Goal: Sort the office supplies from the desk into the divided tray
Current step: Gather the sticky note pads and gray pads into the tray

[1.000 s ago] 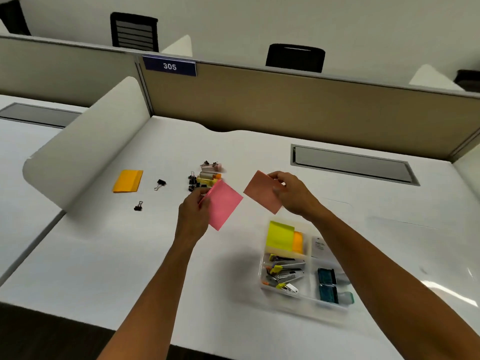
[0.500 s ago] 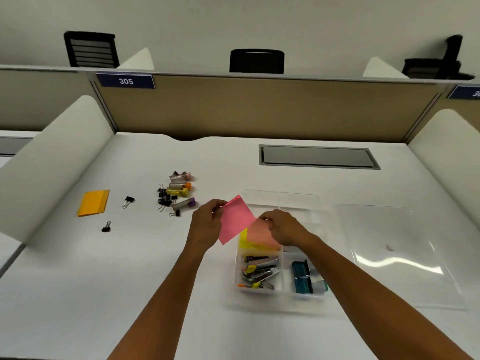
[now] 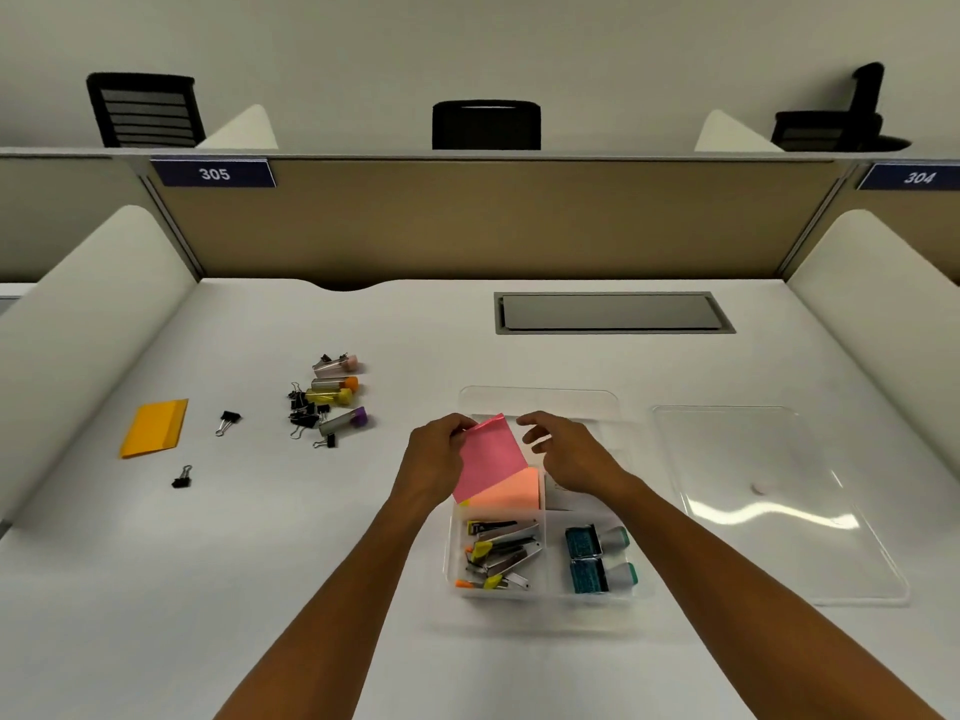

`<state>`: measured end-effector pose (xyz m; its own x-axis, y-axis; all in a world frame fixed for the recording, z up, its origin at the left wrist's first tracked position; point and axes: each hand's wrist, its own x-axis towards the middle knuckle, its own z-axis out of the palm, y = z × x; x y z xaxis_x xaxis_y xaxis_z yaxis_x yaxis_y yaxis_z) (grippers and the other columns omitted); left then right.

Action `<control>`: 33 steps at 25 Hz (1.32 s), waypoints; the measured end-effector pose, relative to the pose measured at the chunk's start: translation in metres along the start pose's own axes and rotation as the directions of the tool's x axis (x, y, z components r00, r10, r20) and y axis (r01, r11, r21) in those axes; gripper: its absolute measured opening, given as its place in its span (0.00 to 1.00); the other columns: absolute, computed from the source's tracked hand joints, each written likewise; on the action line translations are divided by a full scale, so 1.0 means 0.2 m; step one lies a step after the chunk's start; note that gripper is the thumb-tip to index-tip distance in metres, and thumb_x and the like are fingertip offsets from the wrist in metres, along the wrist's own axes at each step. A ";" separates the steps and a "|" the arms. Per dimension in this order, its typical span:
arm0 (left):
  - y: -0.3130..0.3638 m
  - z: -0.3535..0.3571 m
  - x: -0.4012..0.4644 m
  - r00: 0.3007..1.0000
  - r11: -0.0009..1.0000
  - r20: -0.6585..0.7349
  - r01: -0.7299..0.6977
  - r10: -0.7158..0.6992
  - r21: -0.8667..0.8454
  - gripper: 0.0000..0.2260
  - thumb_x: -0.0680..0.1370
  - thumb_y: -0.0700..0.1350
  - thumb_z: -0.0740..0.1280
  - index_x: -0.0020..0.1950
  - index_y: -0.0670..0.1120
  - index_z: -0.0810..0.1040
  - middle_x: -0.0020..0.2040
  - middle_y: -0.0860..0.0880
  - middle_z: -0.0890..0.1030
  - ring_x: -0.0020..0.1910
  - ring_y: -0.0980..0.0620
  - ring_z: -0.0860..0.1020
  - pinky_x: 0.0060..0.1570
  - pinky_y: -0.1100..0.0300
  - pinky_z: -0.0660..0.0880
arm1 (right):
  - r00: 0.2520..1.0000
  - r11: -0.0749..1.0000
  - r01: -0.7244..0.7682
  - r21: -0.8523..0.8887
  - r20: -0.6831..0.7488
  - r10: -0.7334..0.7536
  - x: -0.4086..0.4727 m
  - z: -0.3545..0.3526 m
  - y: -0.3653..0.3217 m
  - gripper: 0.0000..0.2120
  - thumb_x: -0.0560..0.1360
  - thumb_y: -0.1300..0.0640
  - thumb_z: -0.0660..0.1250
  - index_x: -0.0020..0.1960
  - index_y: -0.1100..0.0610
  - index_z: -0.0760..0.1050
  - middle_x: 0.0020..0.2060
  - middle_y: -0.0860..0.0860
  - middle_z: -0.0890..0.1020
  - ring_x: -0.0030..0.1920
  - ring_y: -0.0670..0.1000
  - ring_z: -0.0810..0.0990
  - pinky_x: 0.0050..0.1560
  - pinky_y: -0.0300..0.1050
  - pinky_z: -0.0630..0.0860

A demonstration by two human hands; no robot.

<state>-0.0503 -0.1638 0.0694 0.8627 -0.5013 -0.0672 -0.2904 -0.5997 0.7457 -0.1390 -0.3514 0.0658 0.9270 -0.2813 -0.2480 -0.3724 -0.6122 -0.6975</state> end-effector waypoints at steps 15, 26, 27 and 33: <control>-0.03 0.29 0.11 0.946 0.886 0.315 -0.206 0.072 0.415 0.14 0.76 0.34 0.64 0.59 0.46 0.79 0.53 0.46 0.81 0.51 0.47 0.79 0.49 0.58 0.74 | 0.984 0.989 -0.044 0.142 -0.167 0.068 -0.05 -0.10 0.10 0.24 0.78 0.71 0.57 0.68 0.51 0.71 0.54 0.48 0.80 0.48 0.45 0.81 0.42 0.33 0.76; -0.14 0.12 0.09 0.990 0.978 0.108 -0.111 0.093 0.177 0.14 0.79 0.40 0.65 0.64 0.49 0.76 0.63 0.50 0.77 0.60 0.51 0.76 0.62 0.56 0.73 | 0.989 0.987 0.019 0.157 -0.146 0.004 -0.03 0.00 -0.05 0.18 0.80 0.65 0.59 0.66 0.49 0.73 0.53 0.47 0.80 0.49 0.46 0.82 0.41 0.35 0.75; -0.16 0.09 0.08 0.992 0.981 0.076 -0.111 0.100 0.157 0.13 0.79 0.41 0.65 0.63 0.50 0.76 0.62 0.51 0.77 0.60 0.51 0.76 0.61 0.55 0.74 | 0.990 0.987 0.033 0.157 -0.139 -0.012 -0.03 0.02 -0.07 0.18 0.80 0.64 0.60 0.65 0.49 0.73 0.53 0.47 0.80 0.48 0.47 0.82 0.41 0.36 0.77; -0.38 -0.16 0.02 0.992 0.992 -0.098 -0.064 0.075 0.110 0.10 0.78 0.46 0.67 0.59 0.51 0.77 0.58 0.53 0.79 0.54 0.54 0.77 0.54 0.59 0.74 | 0.992 0.983 0.115 0.144 -0.069 -0.106 0.05 0.18 -0.28 0.16 0.79 0.62 0.62 0.63 0.47 0.74 0.53 0.46 0.81 0.47 0.49 0.83 0.45 0.43 0.79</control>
<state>-0.0119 -0.0999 0.0347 0.8750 -0.4811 0.0543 -0.3887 -0.6311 0.6713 -0.1070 -0.2939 0.0774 0.9560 -0.2650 -0.1256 -0.2528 -0.5279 -0.8108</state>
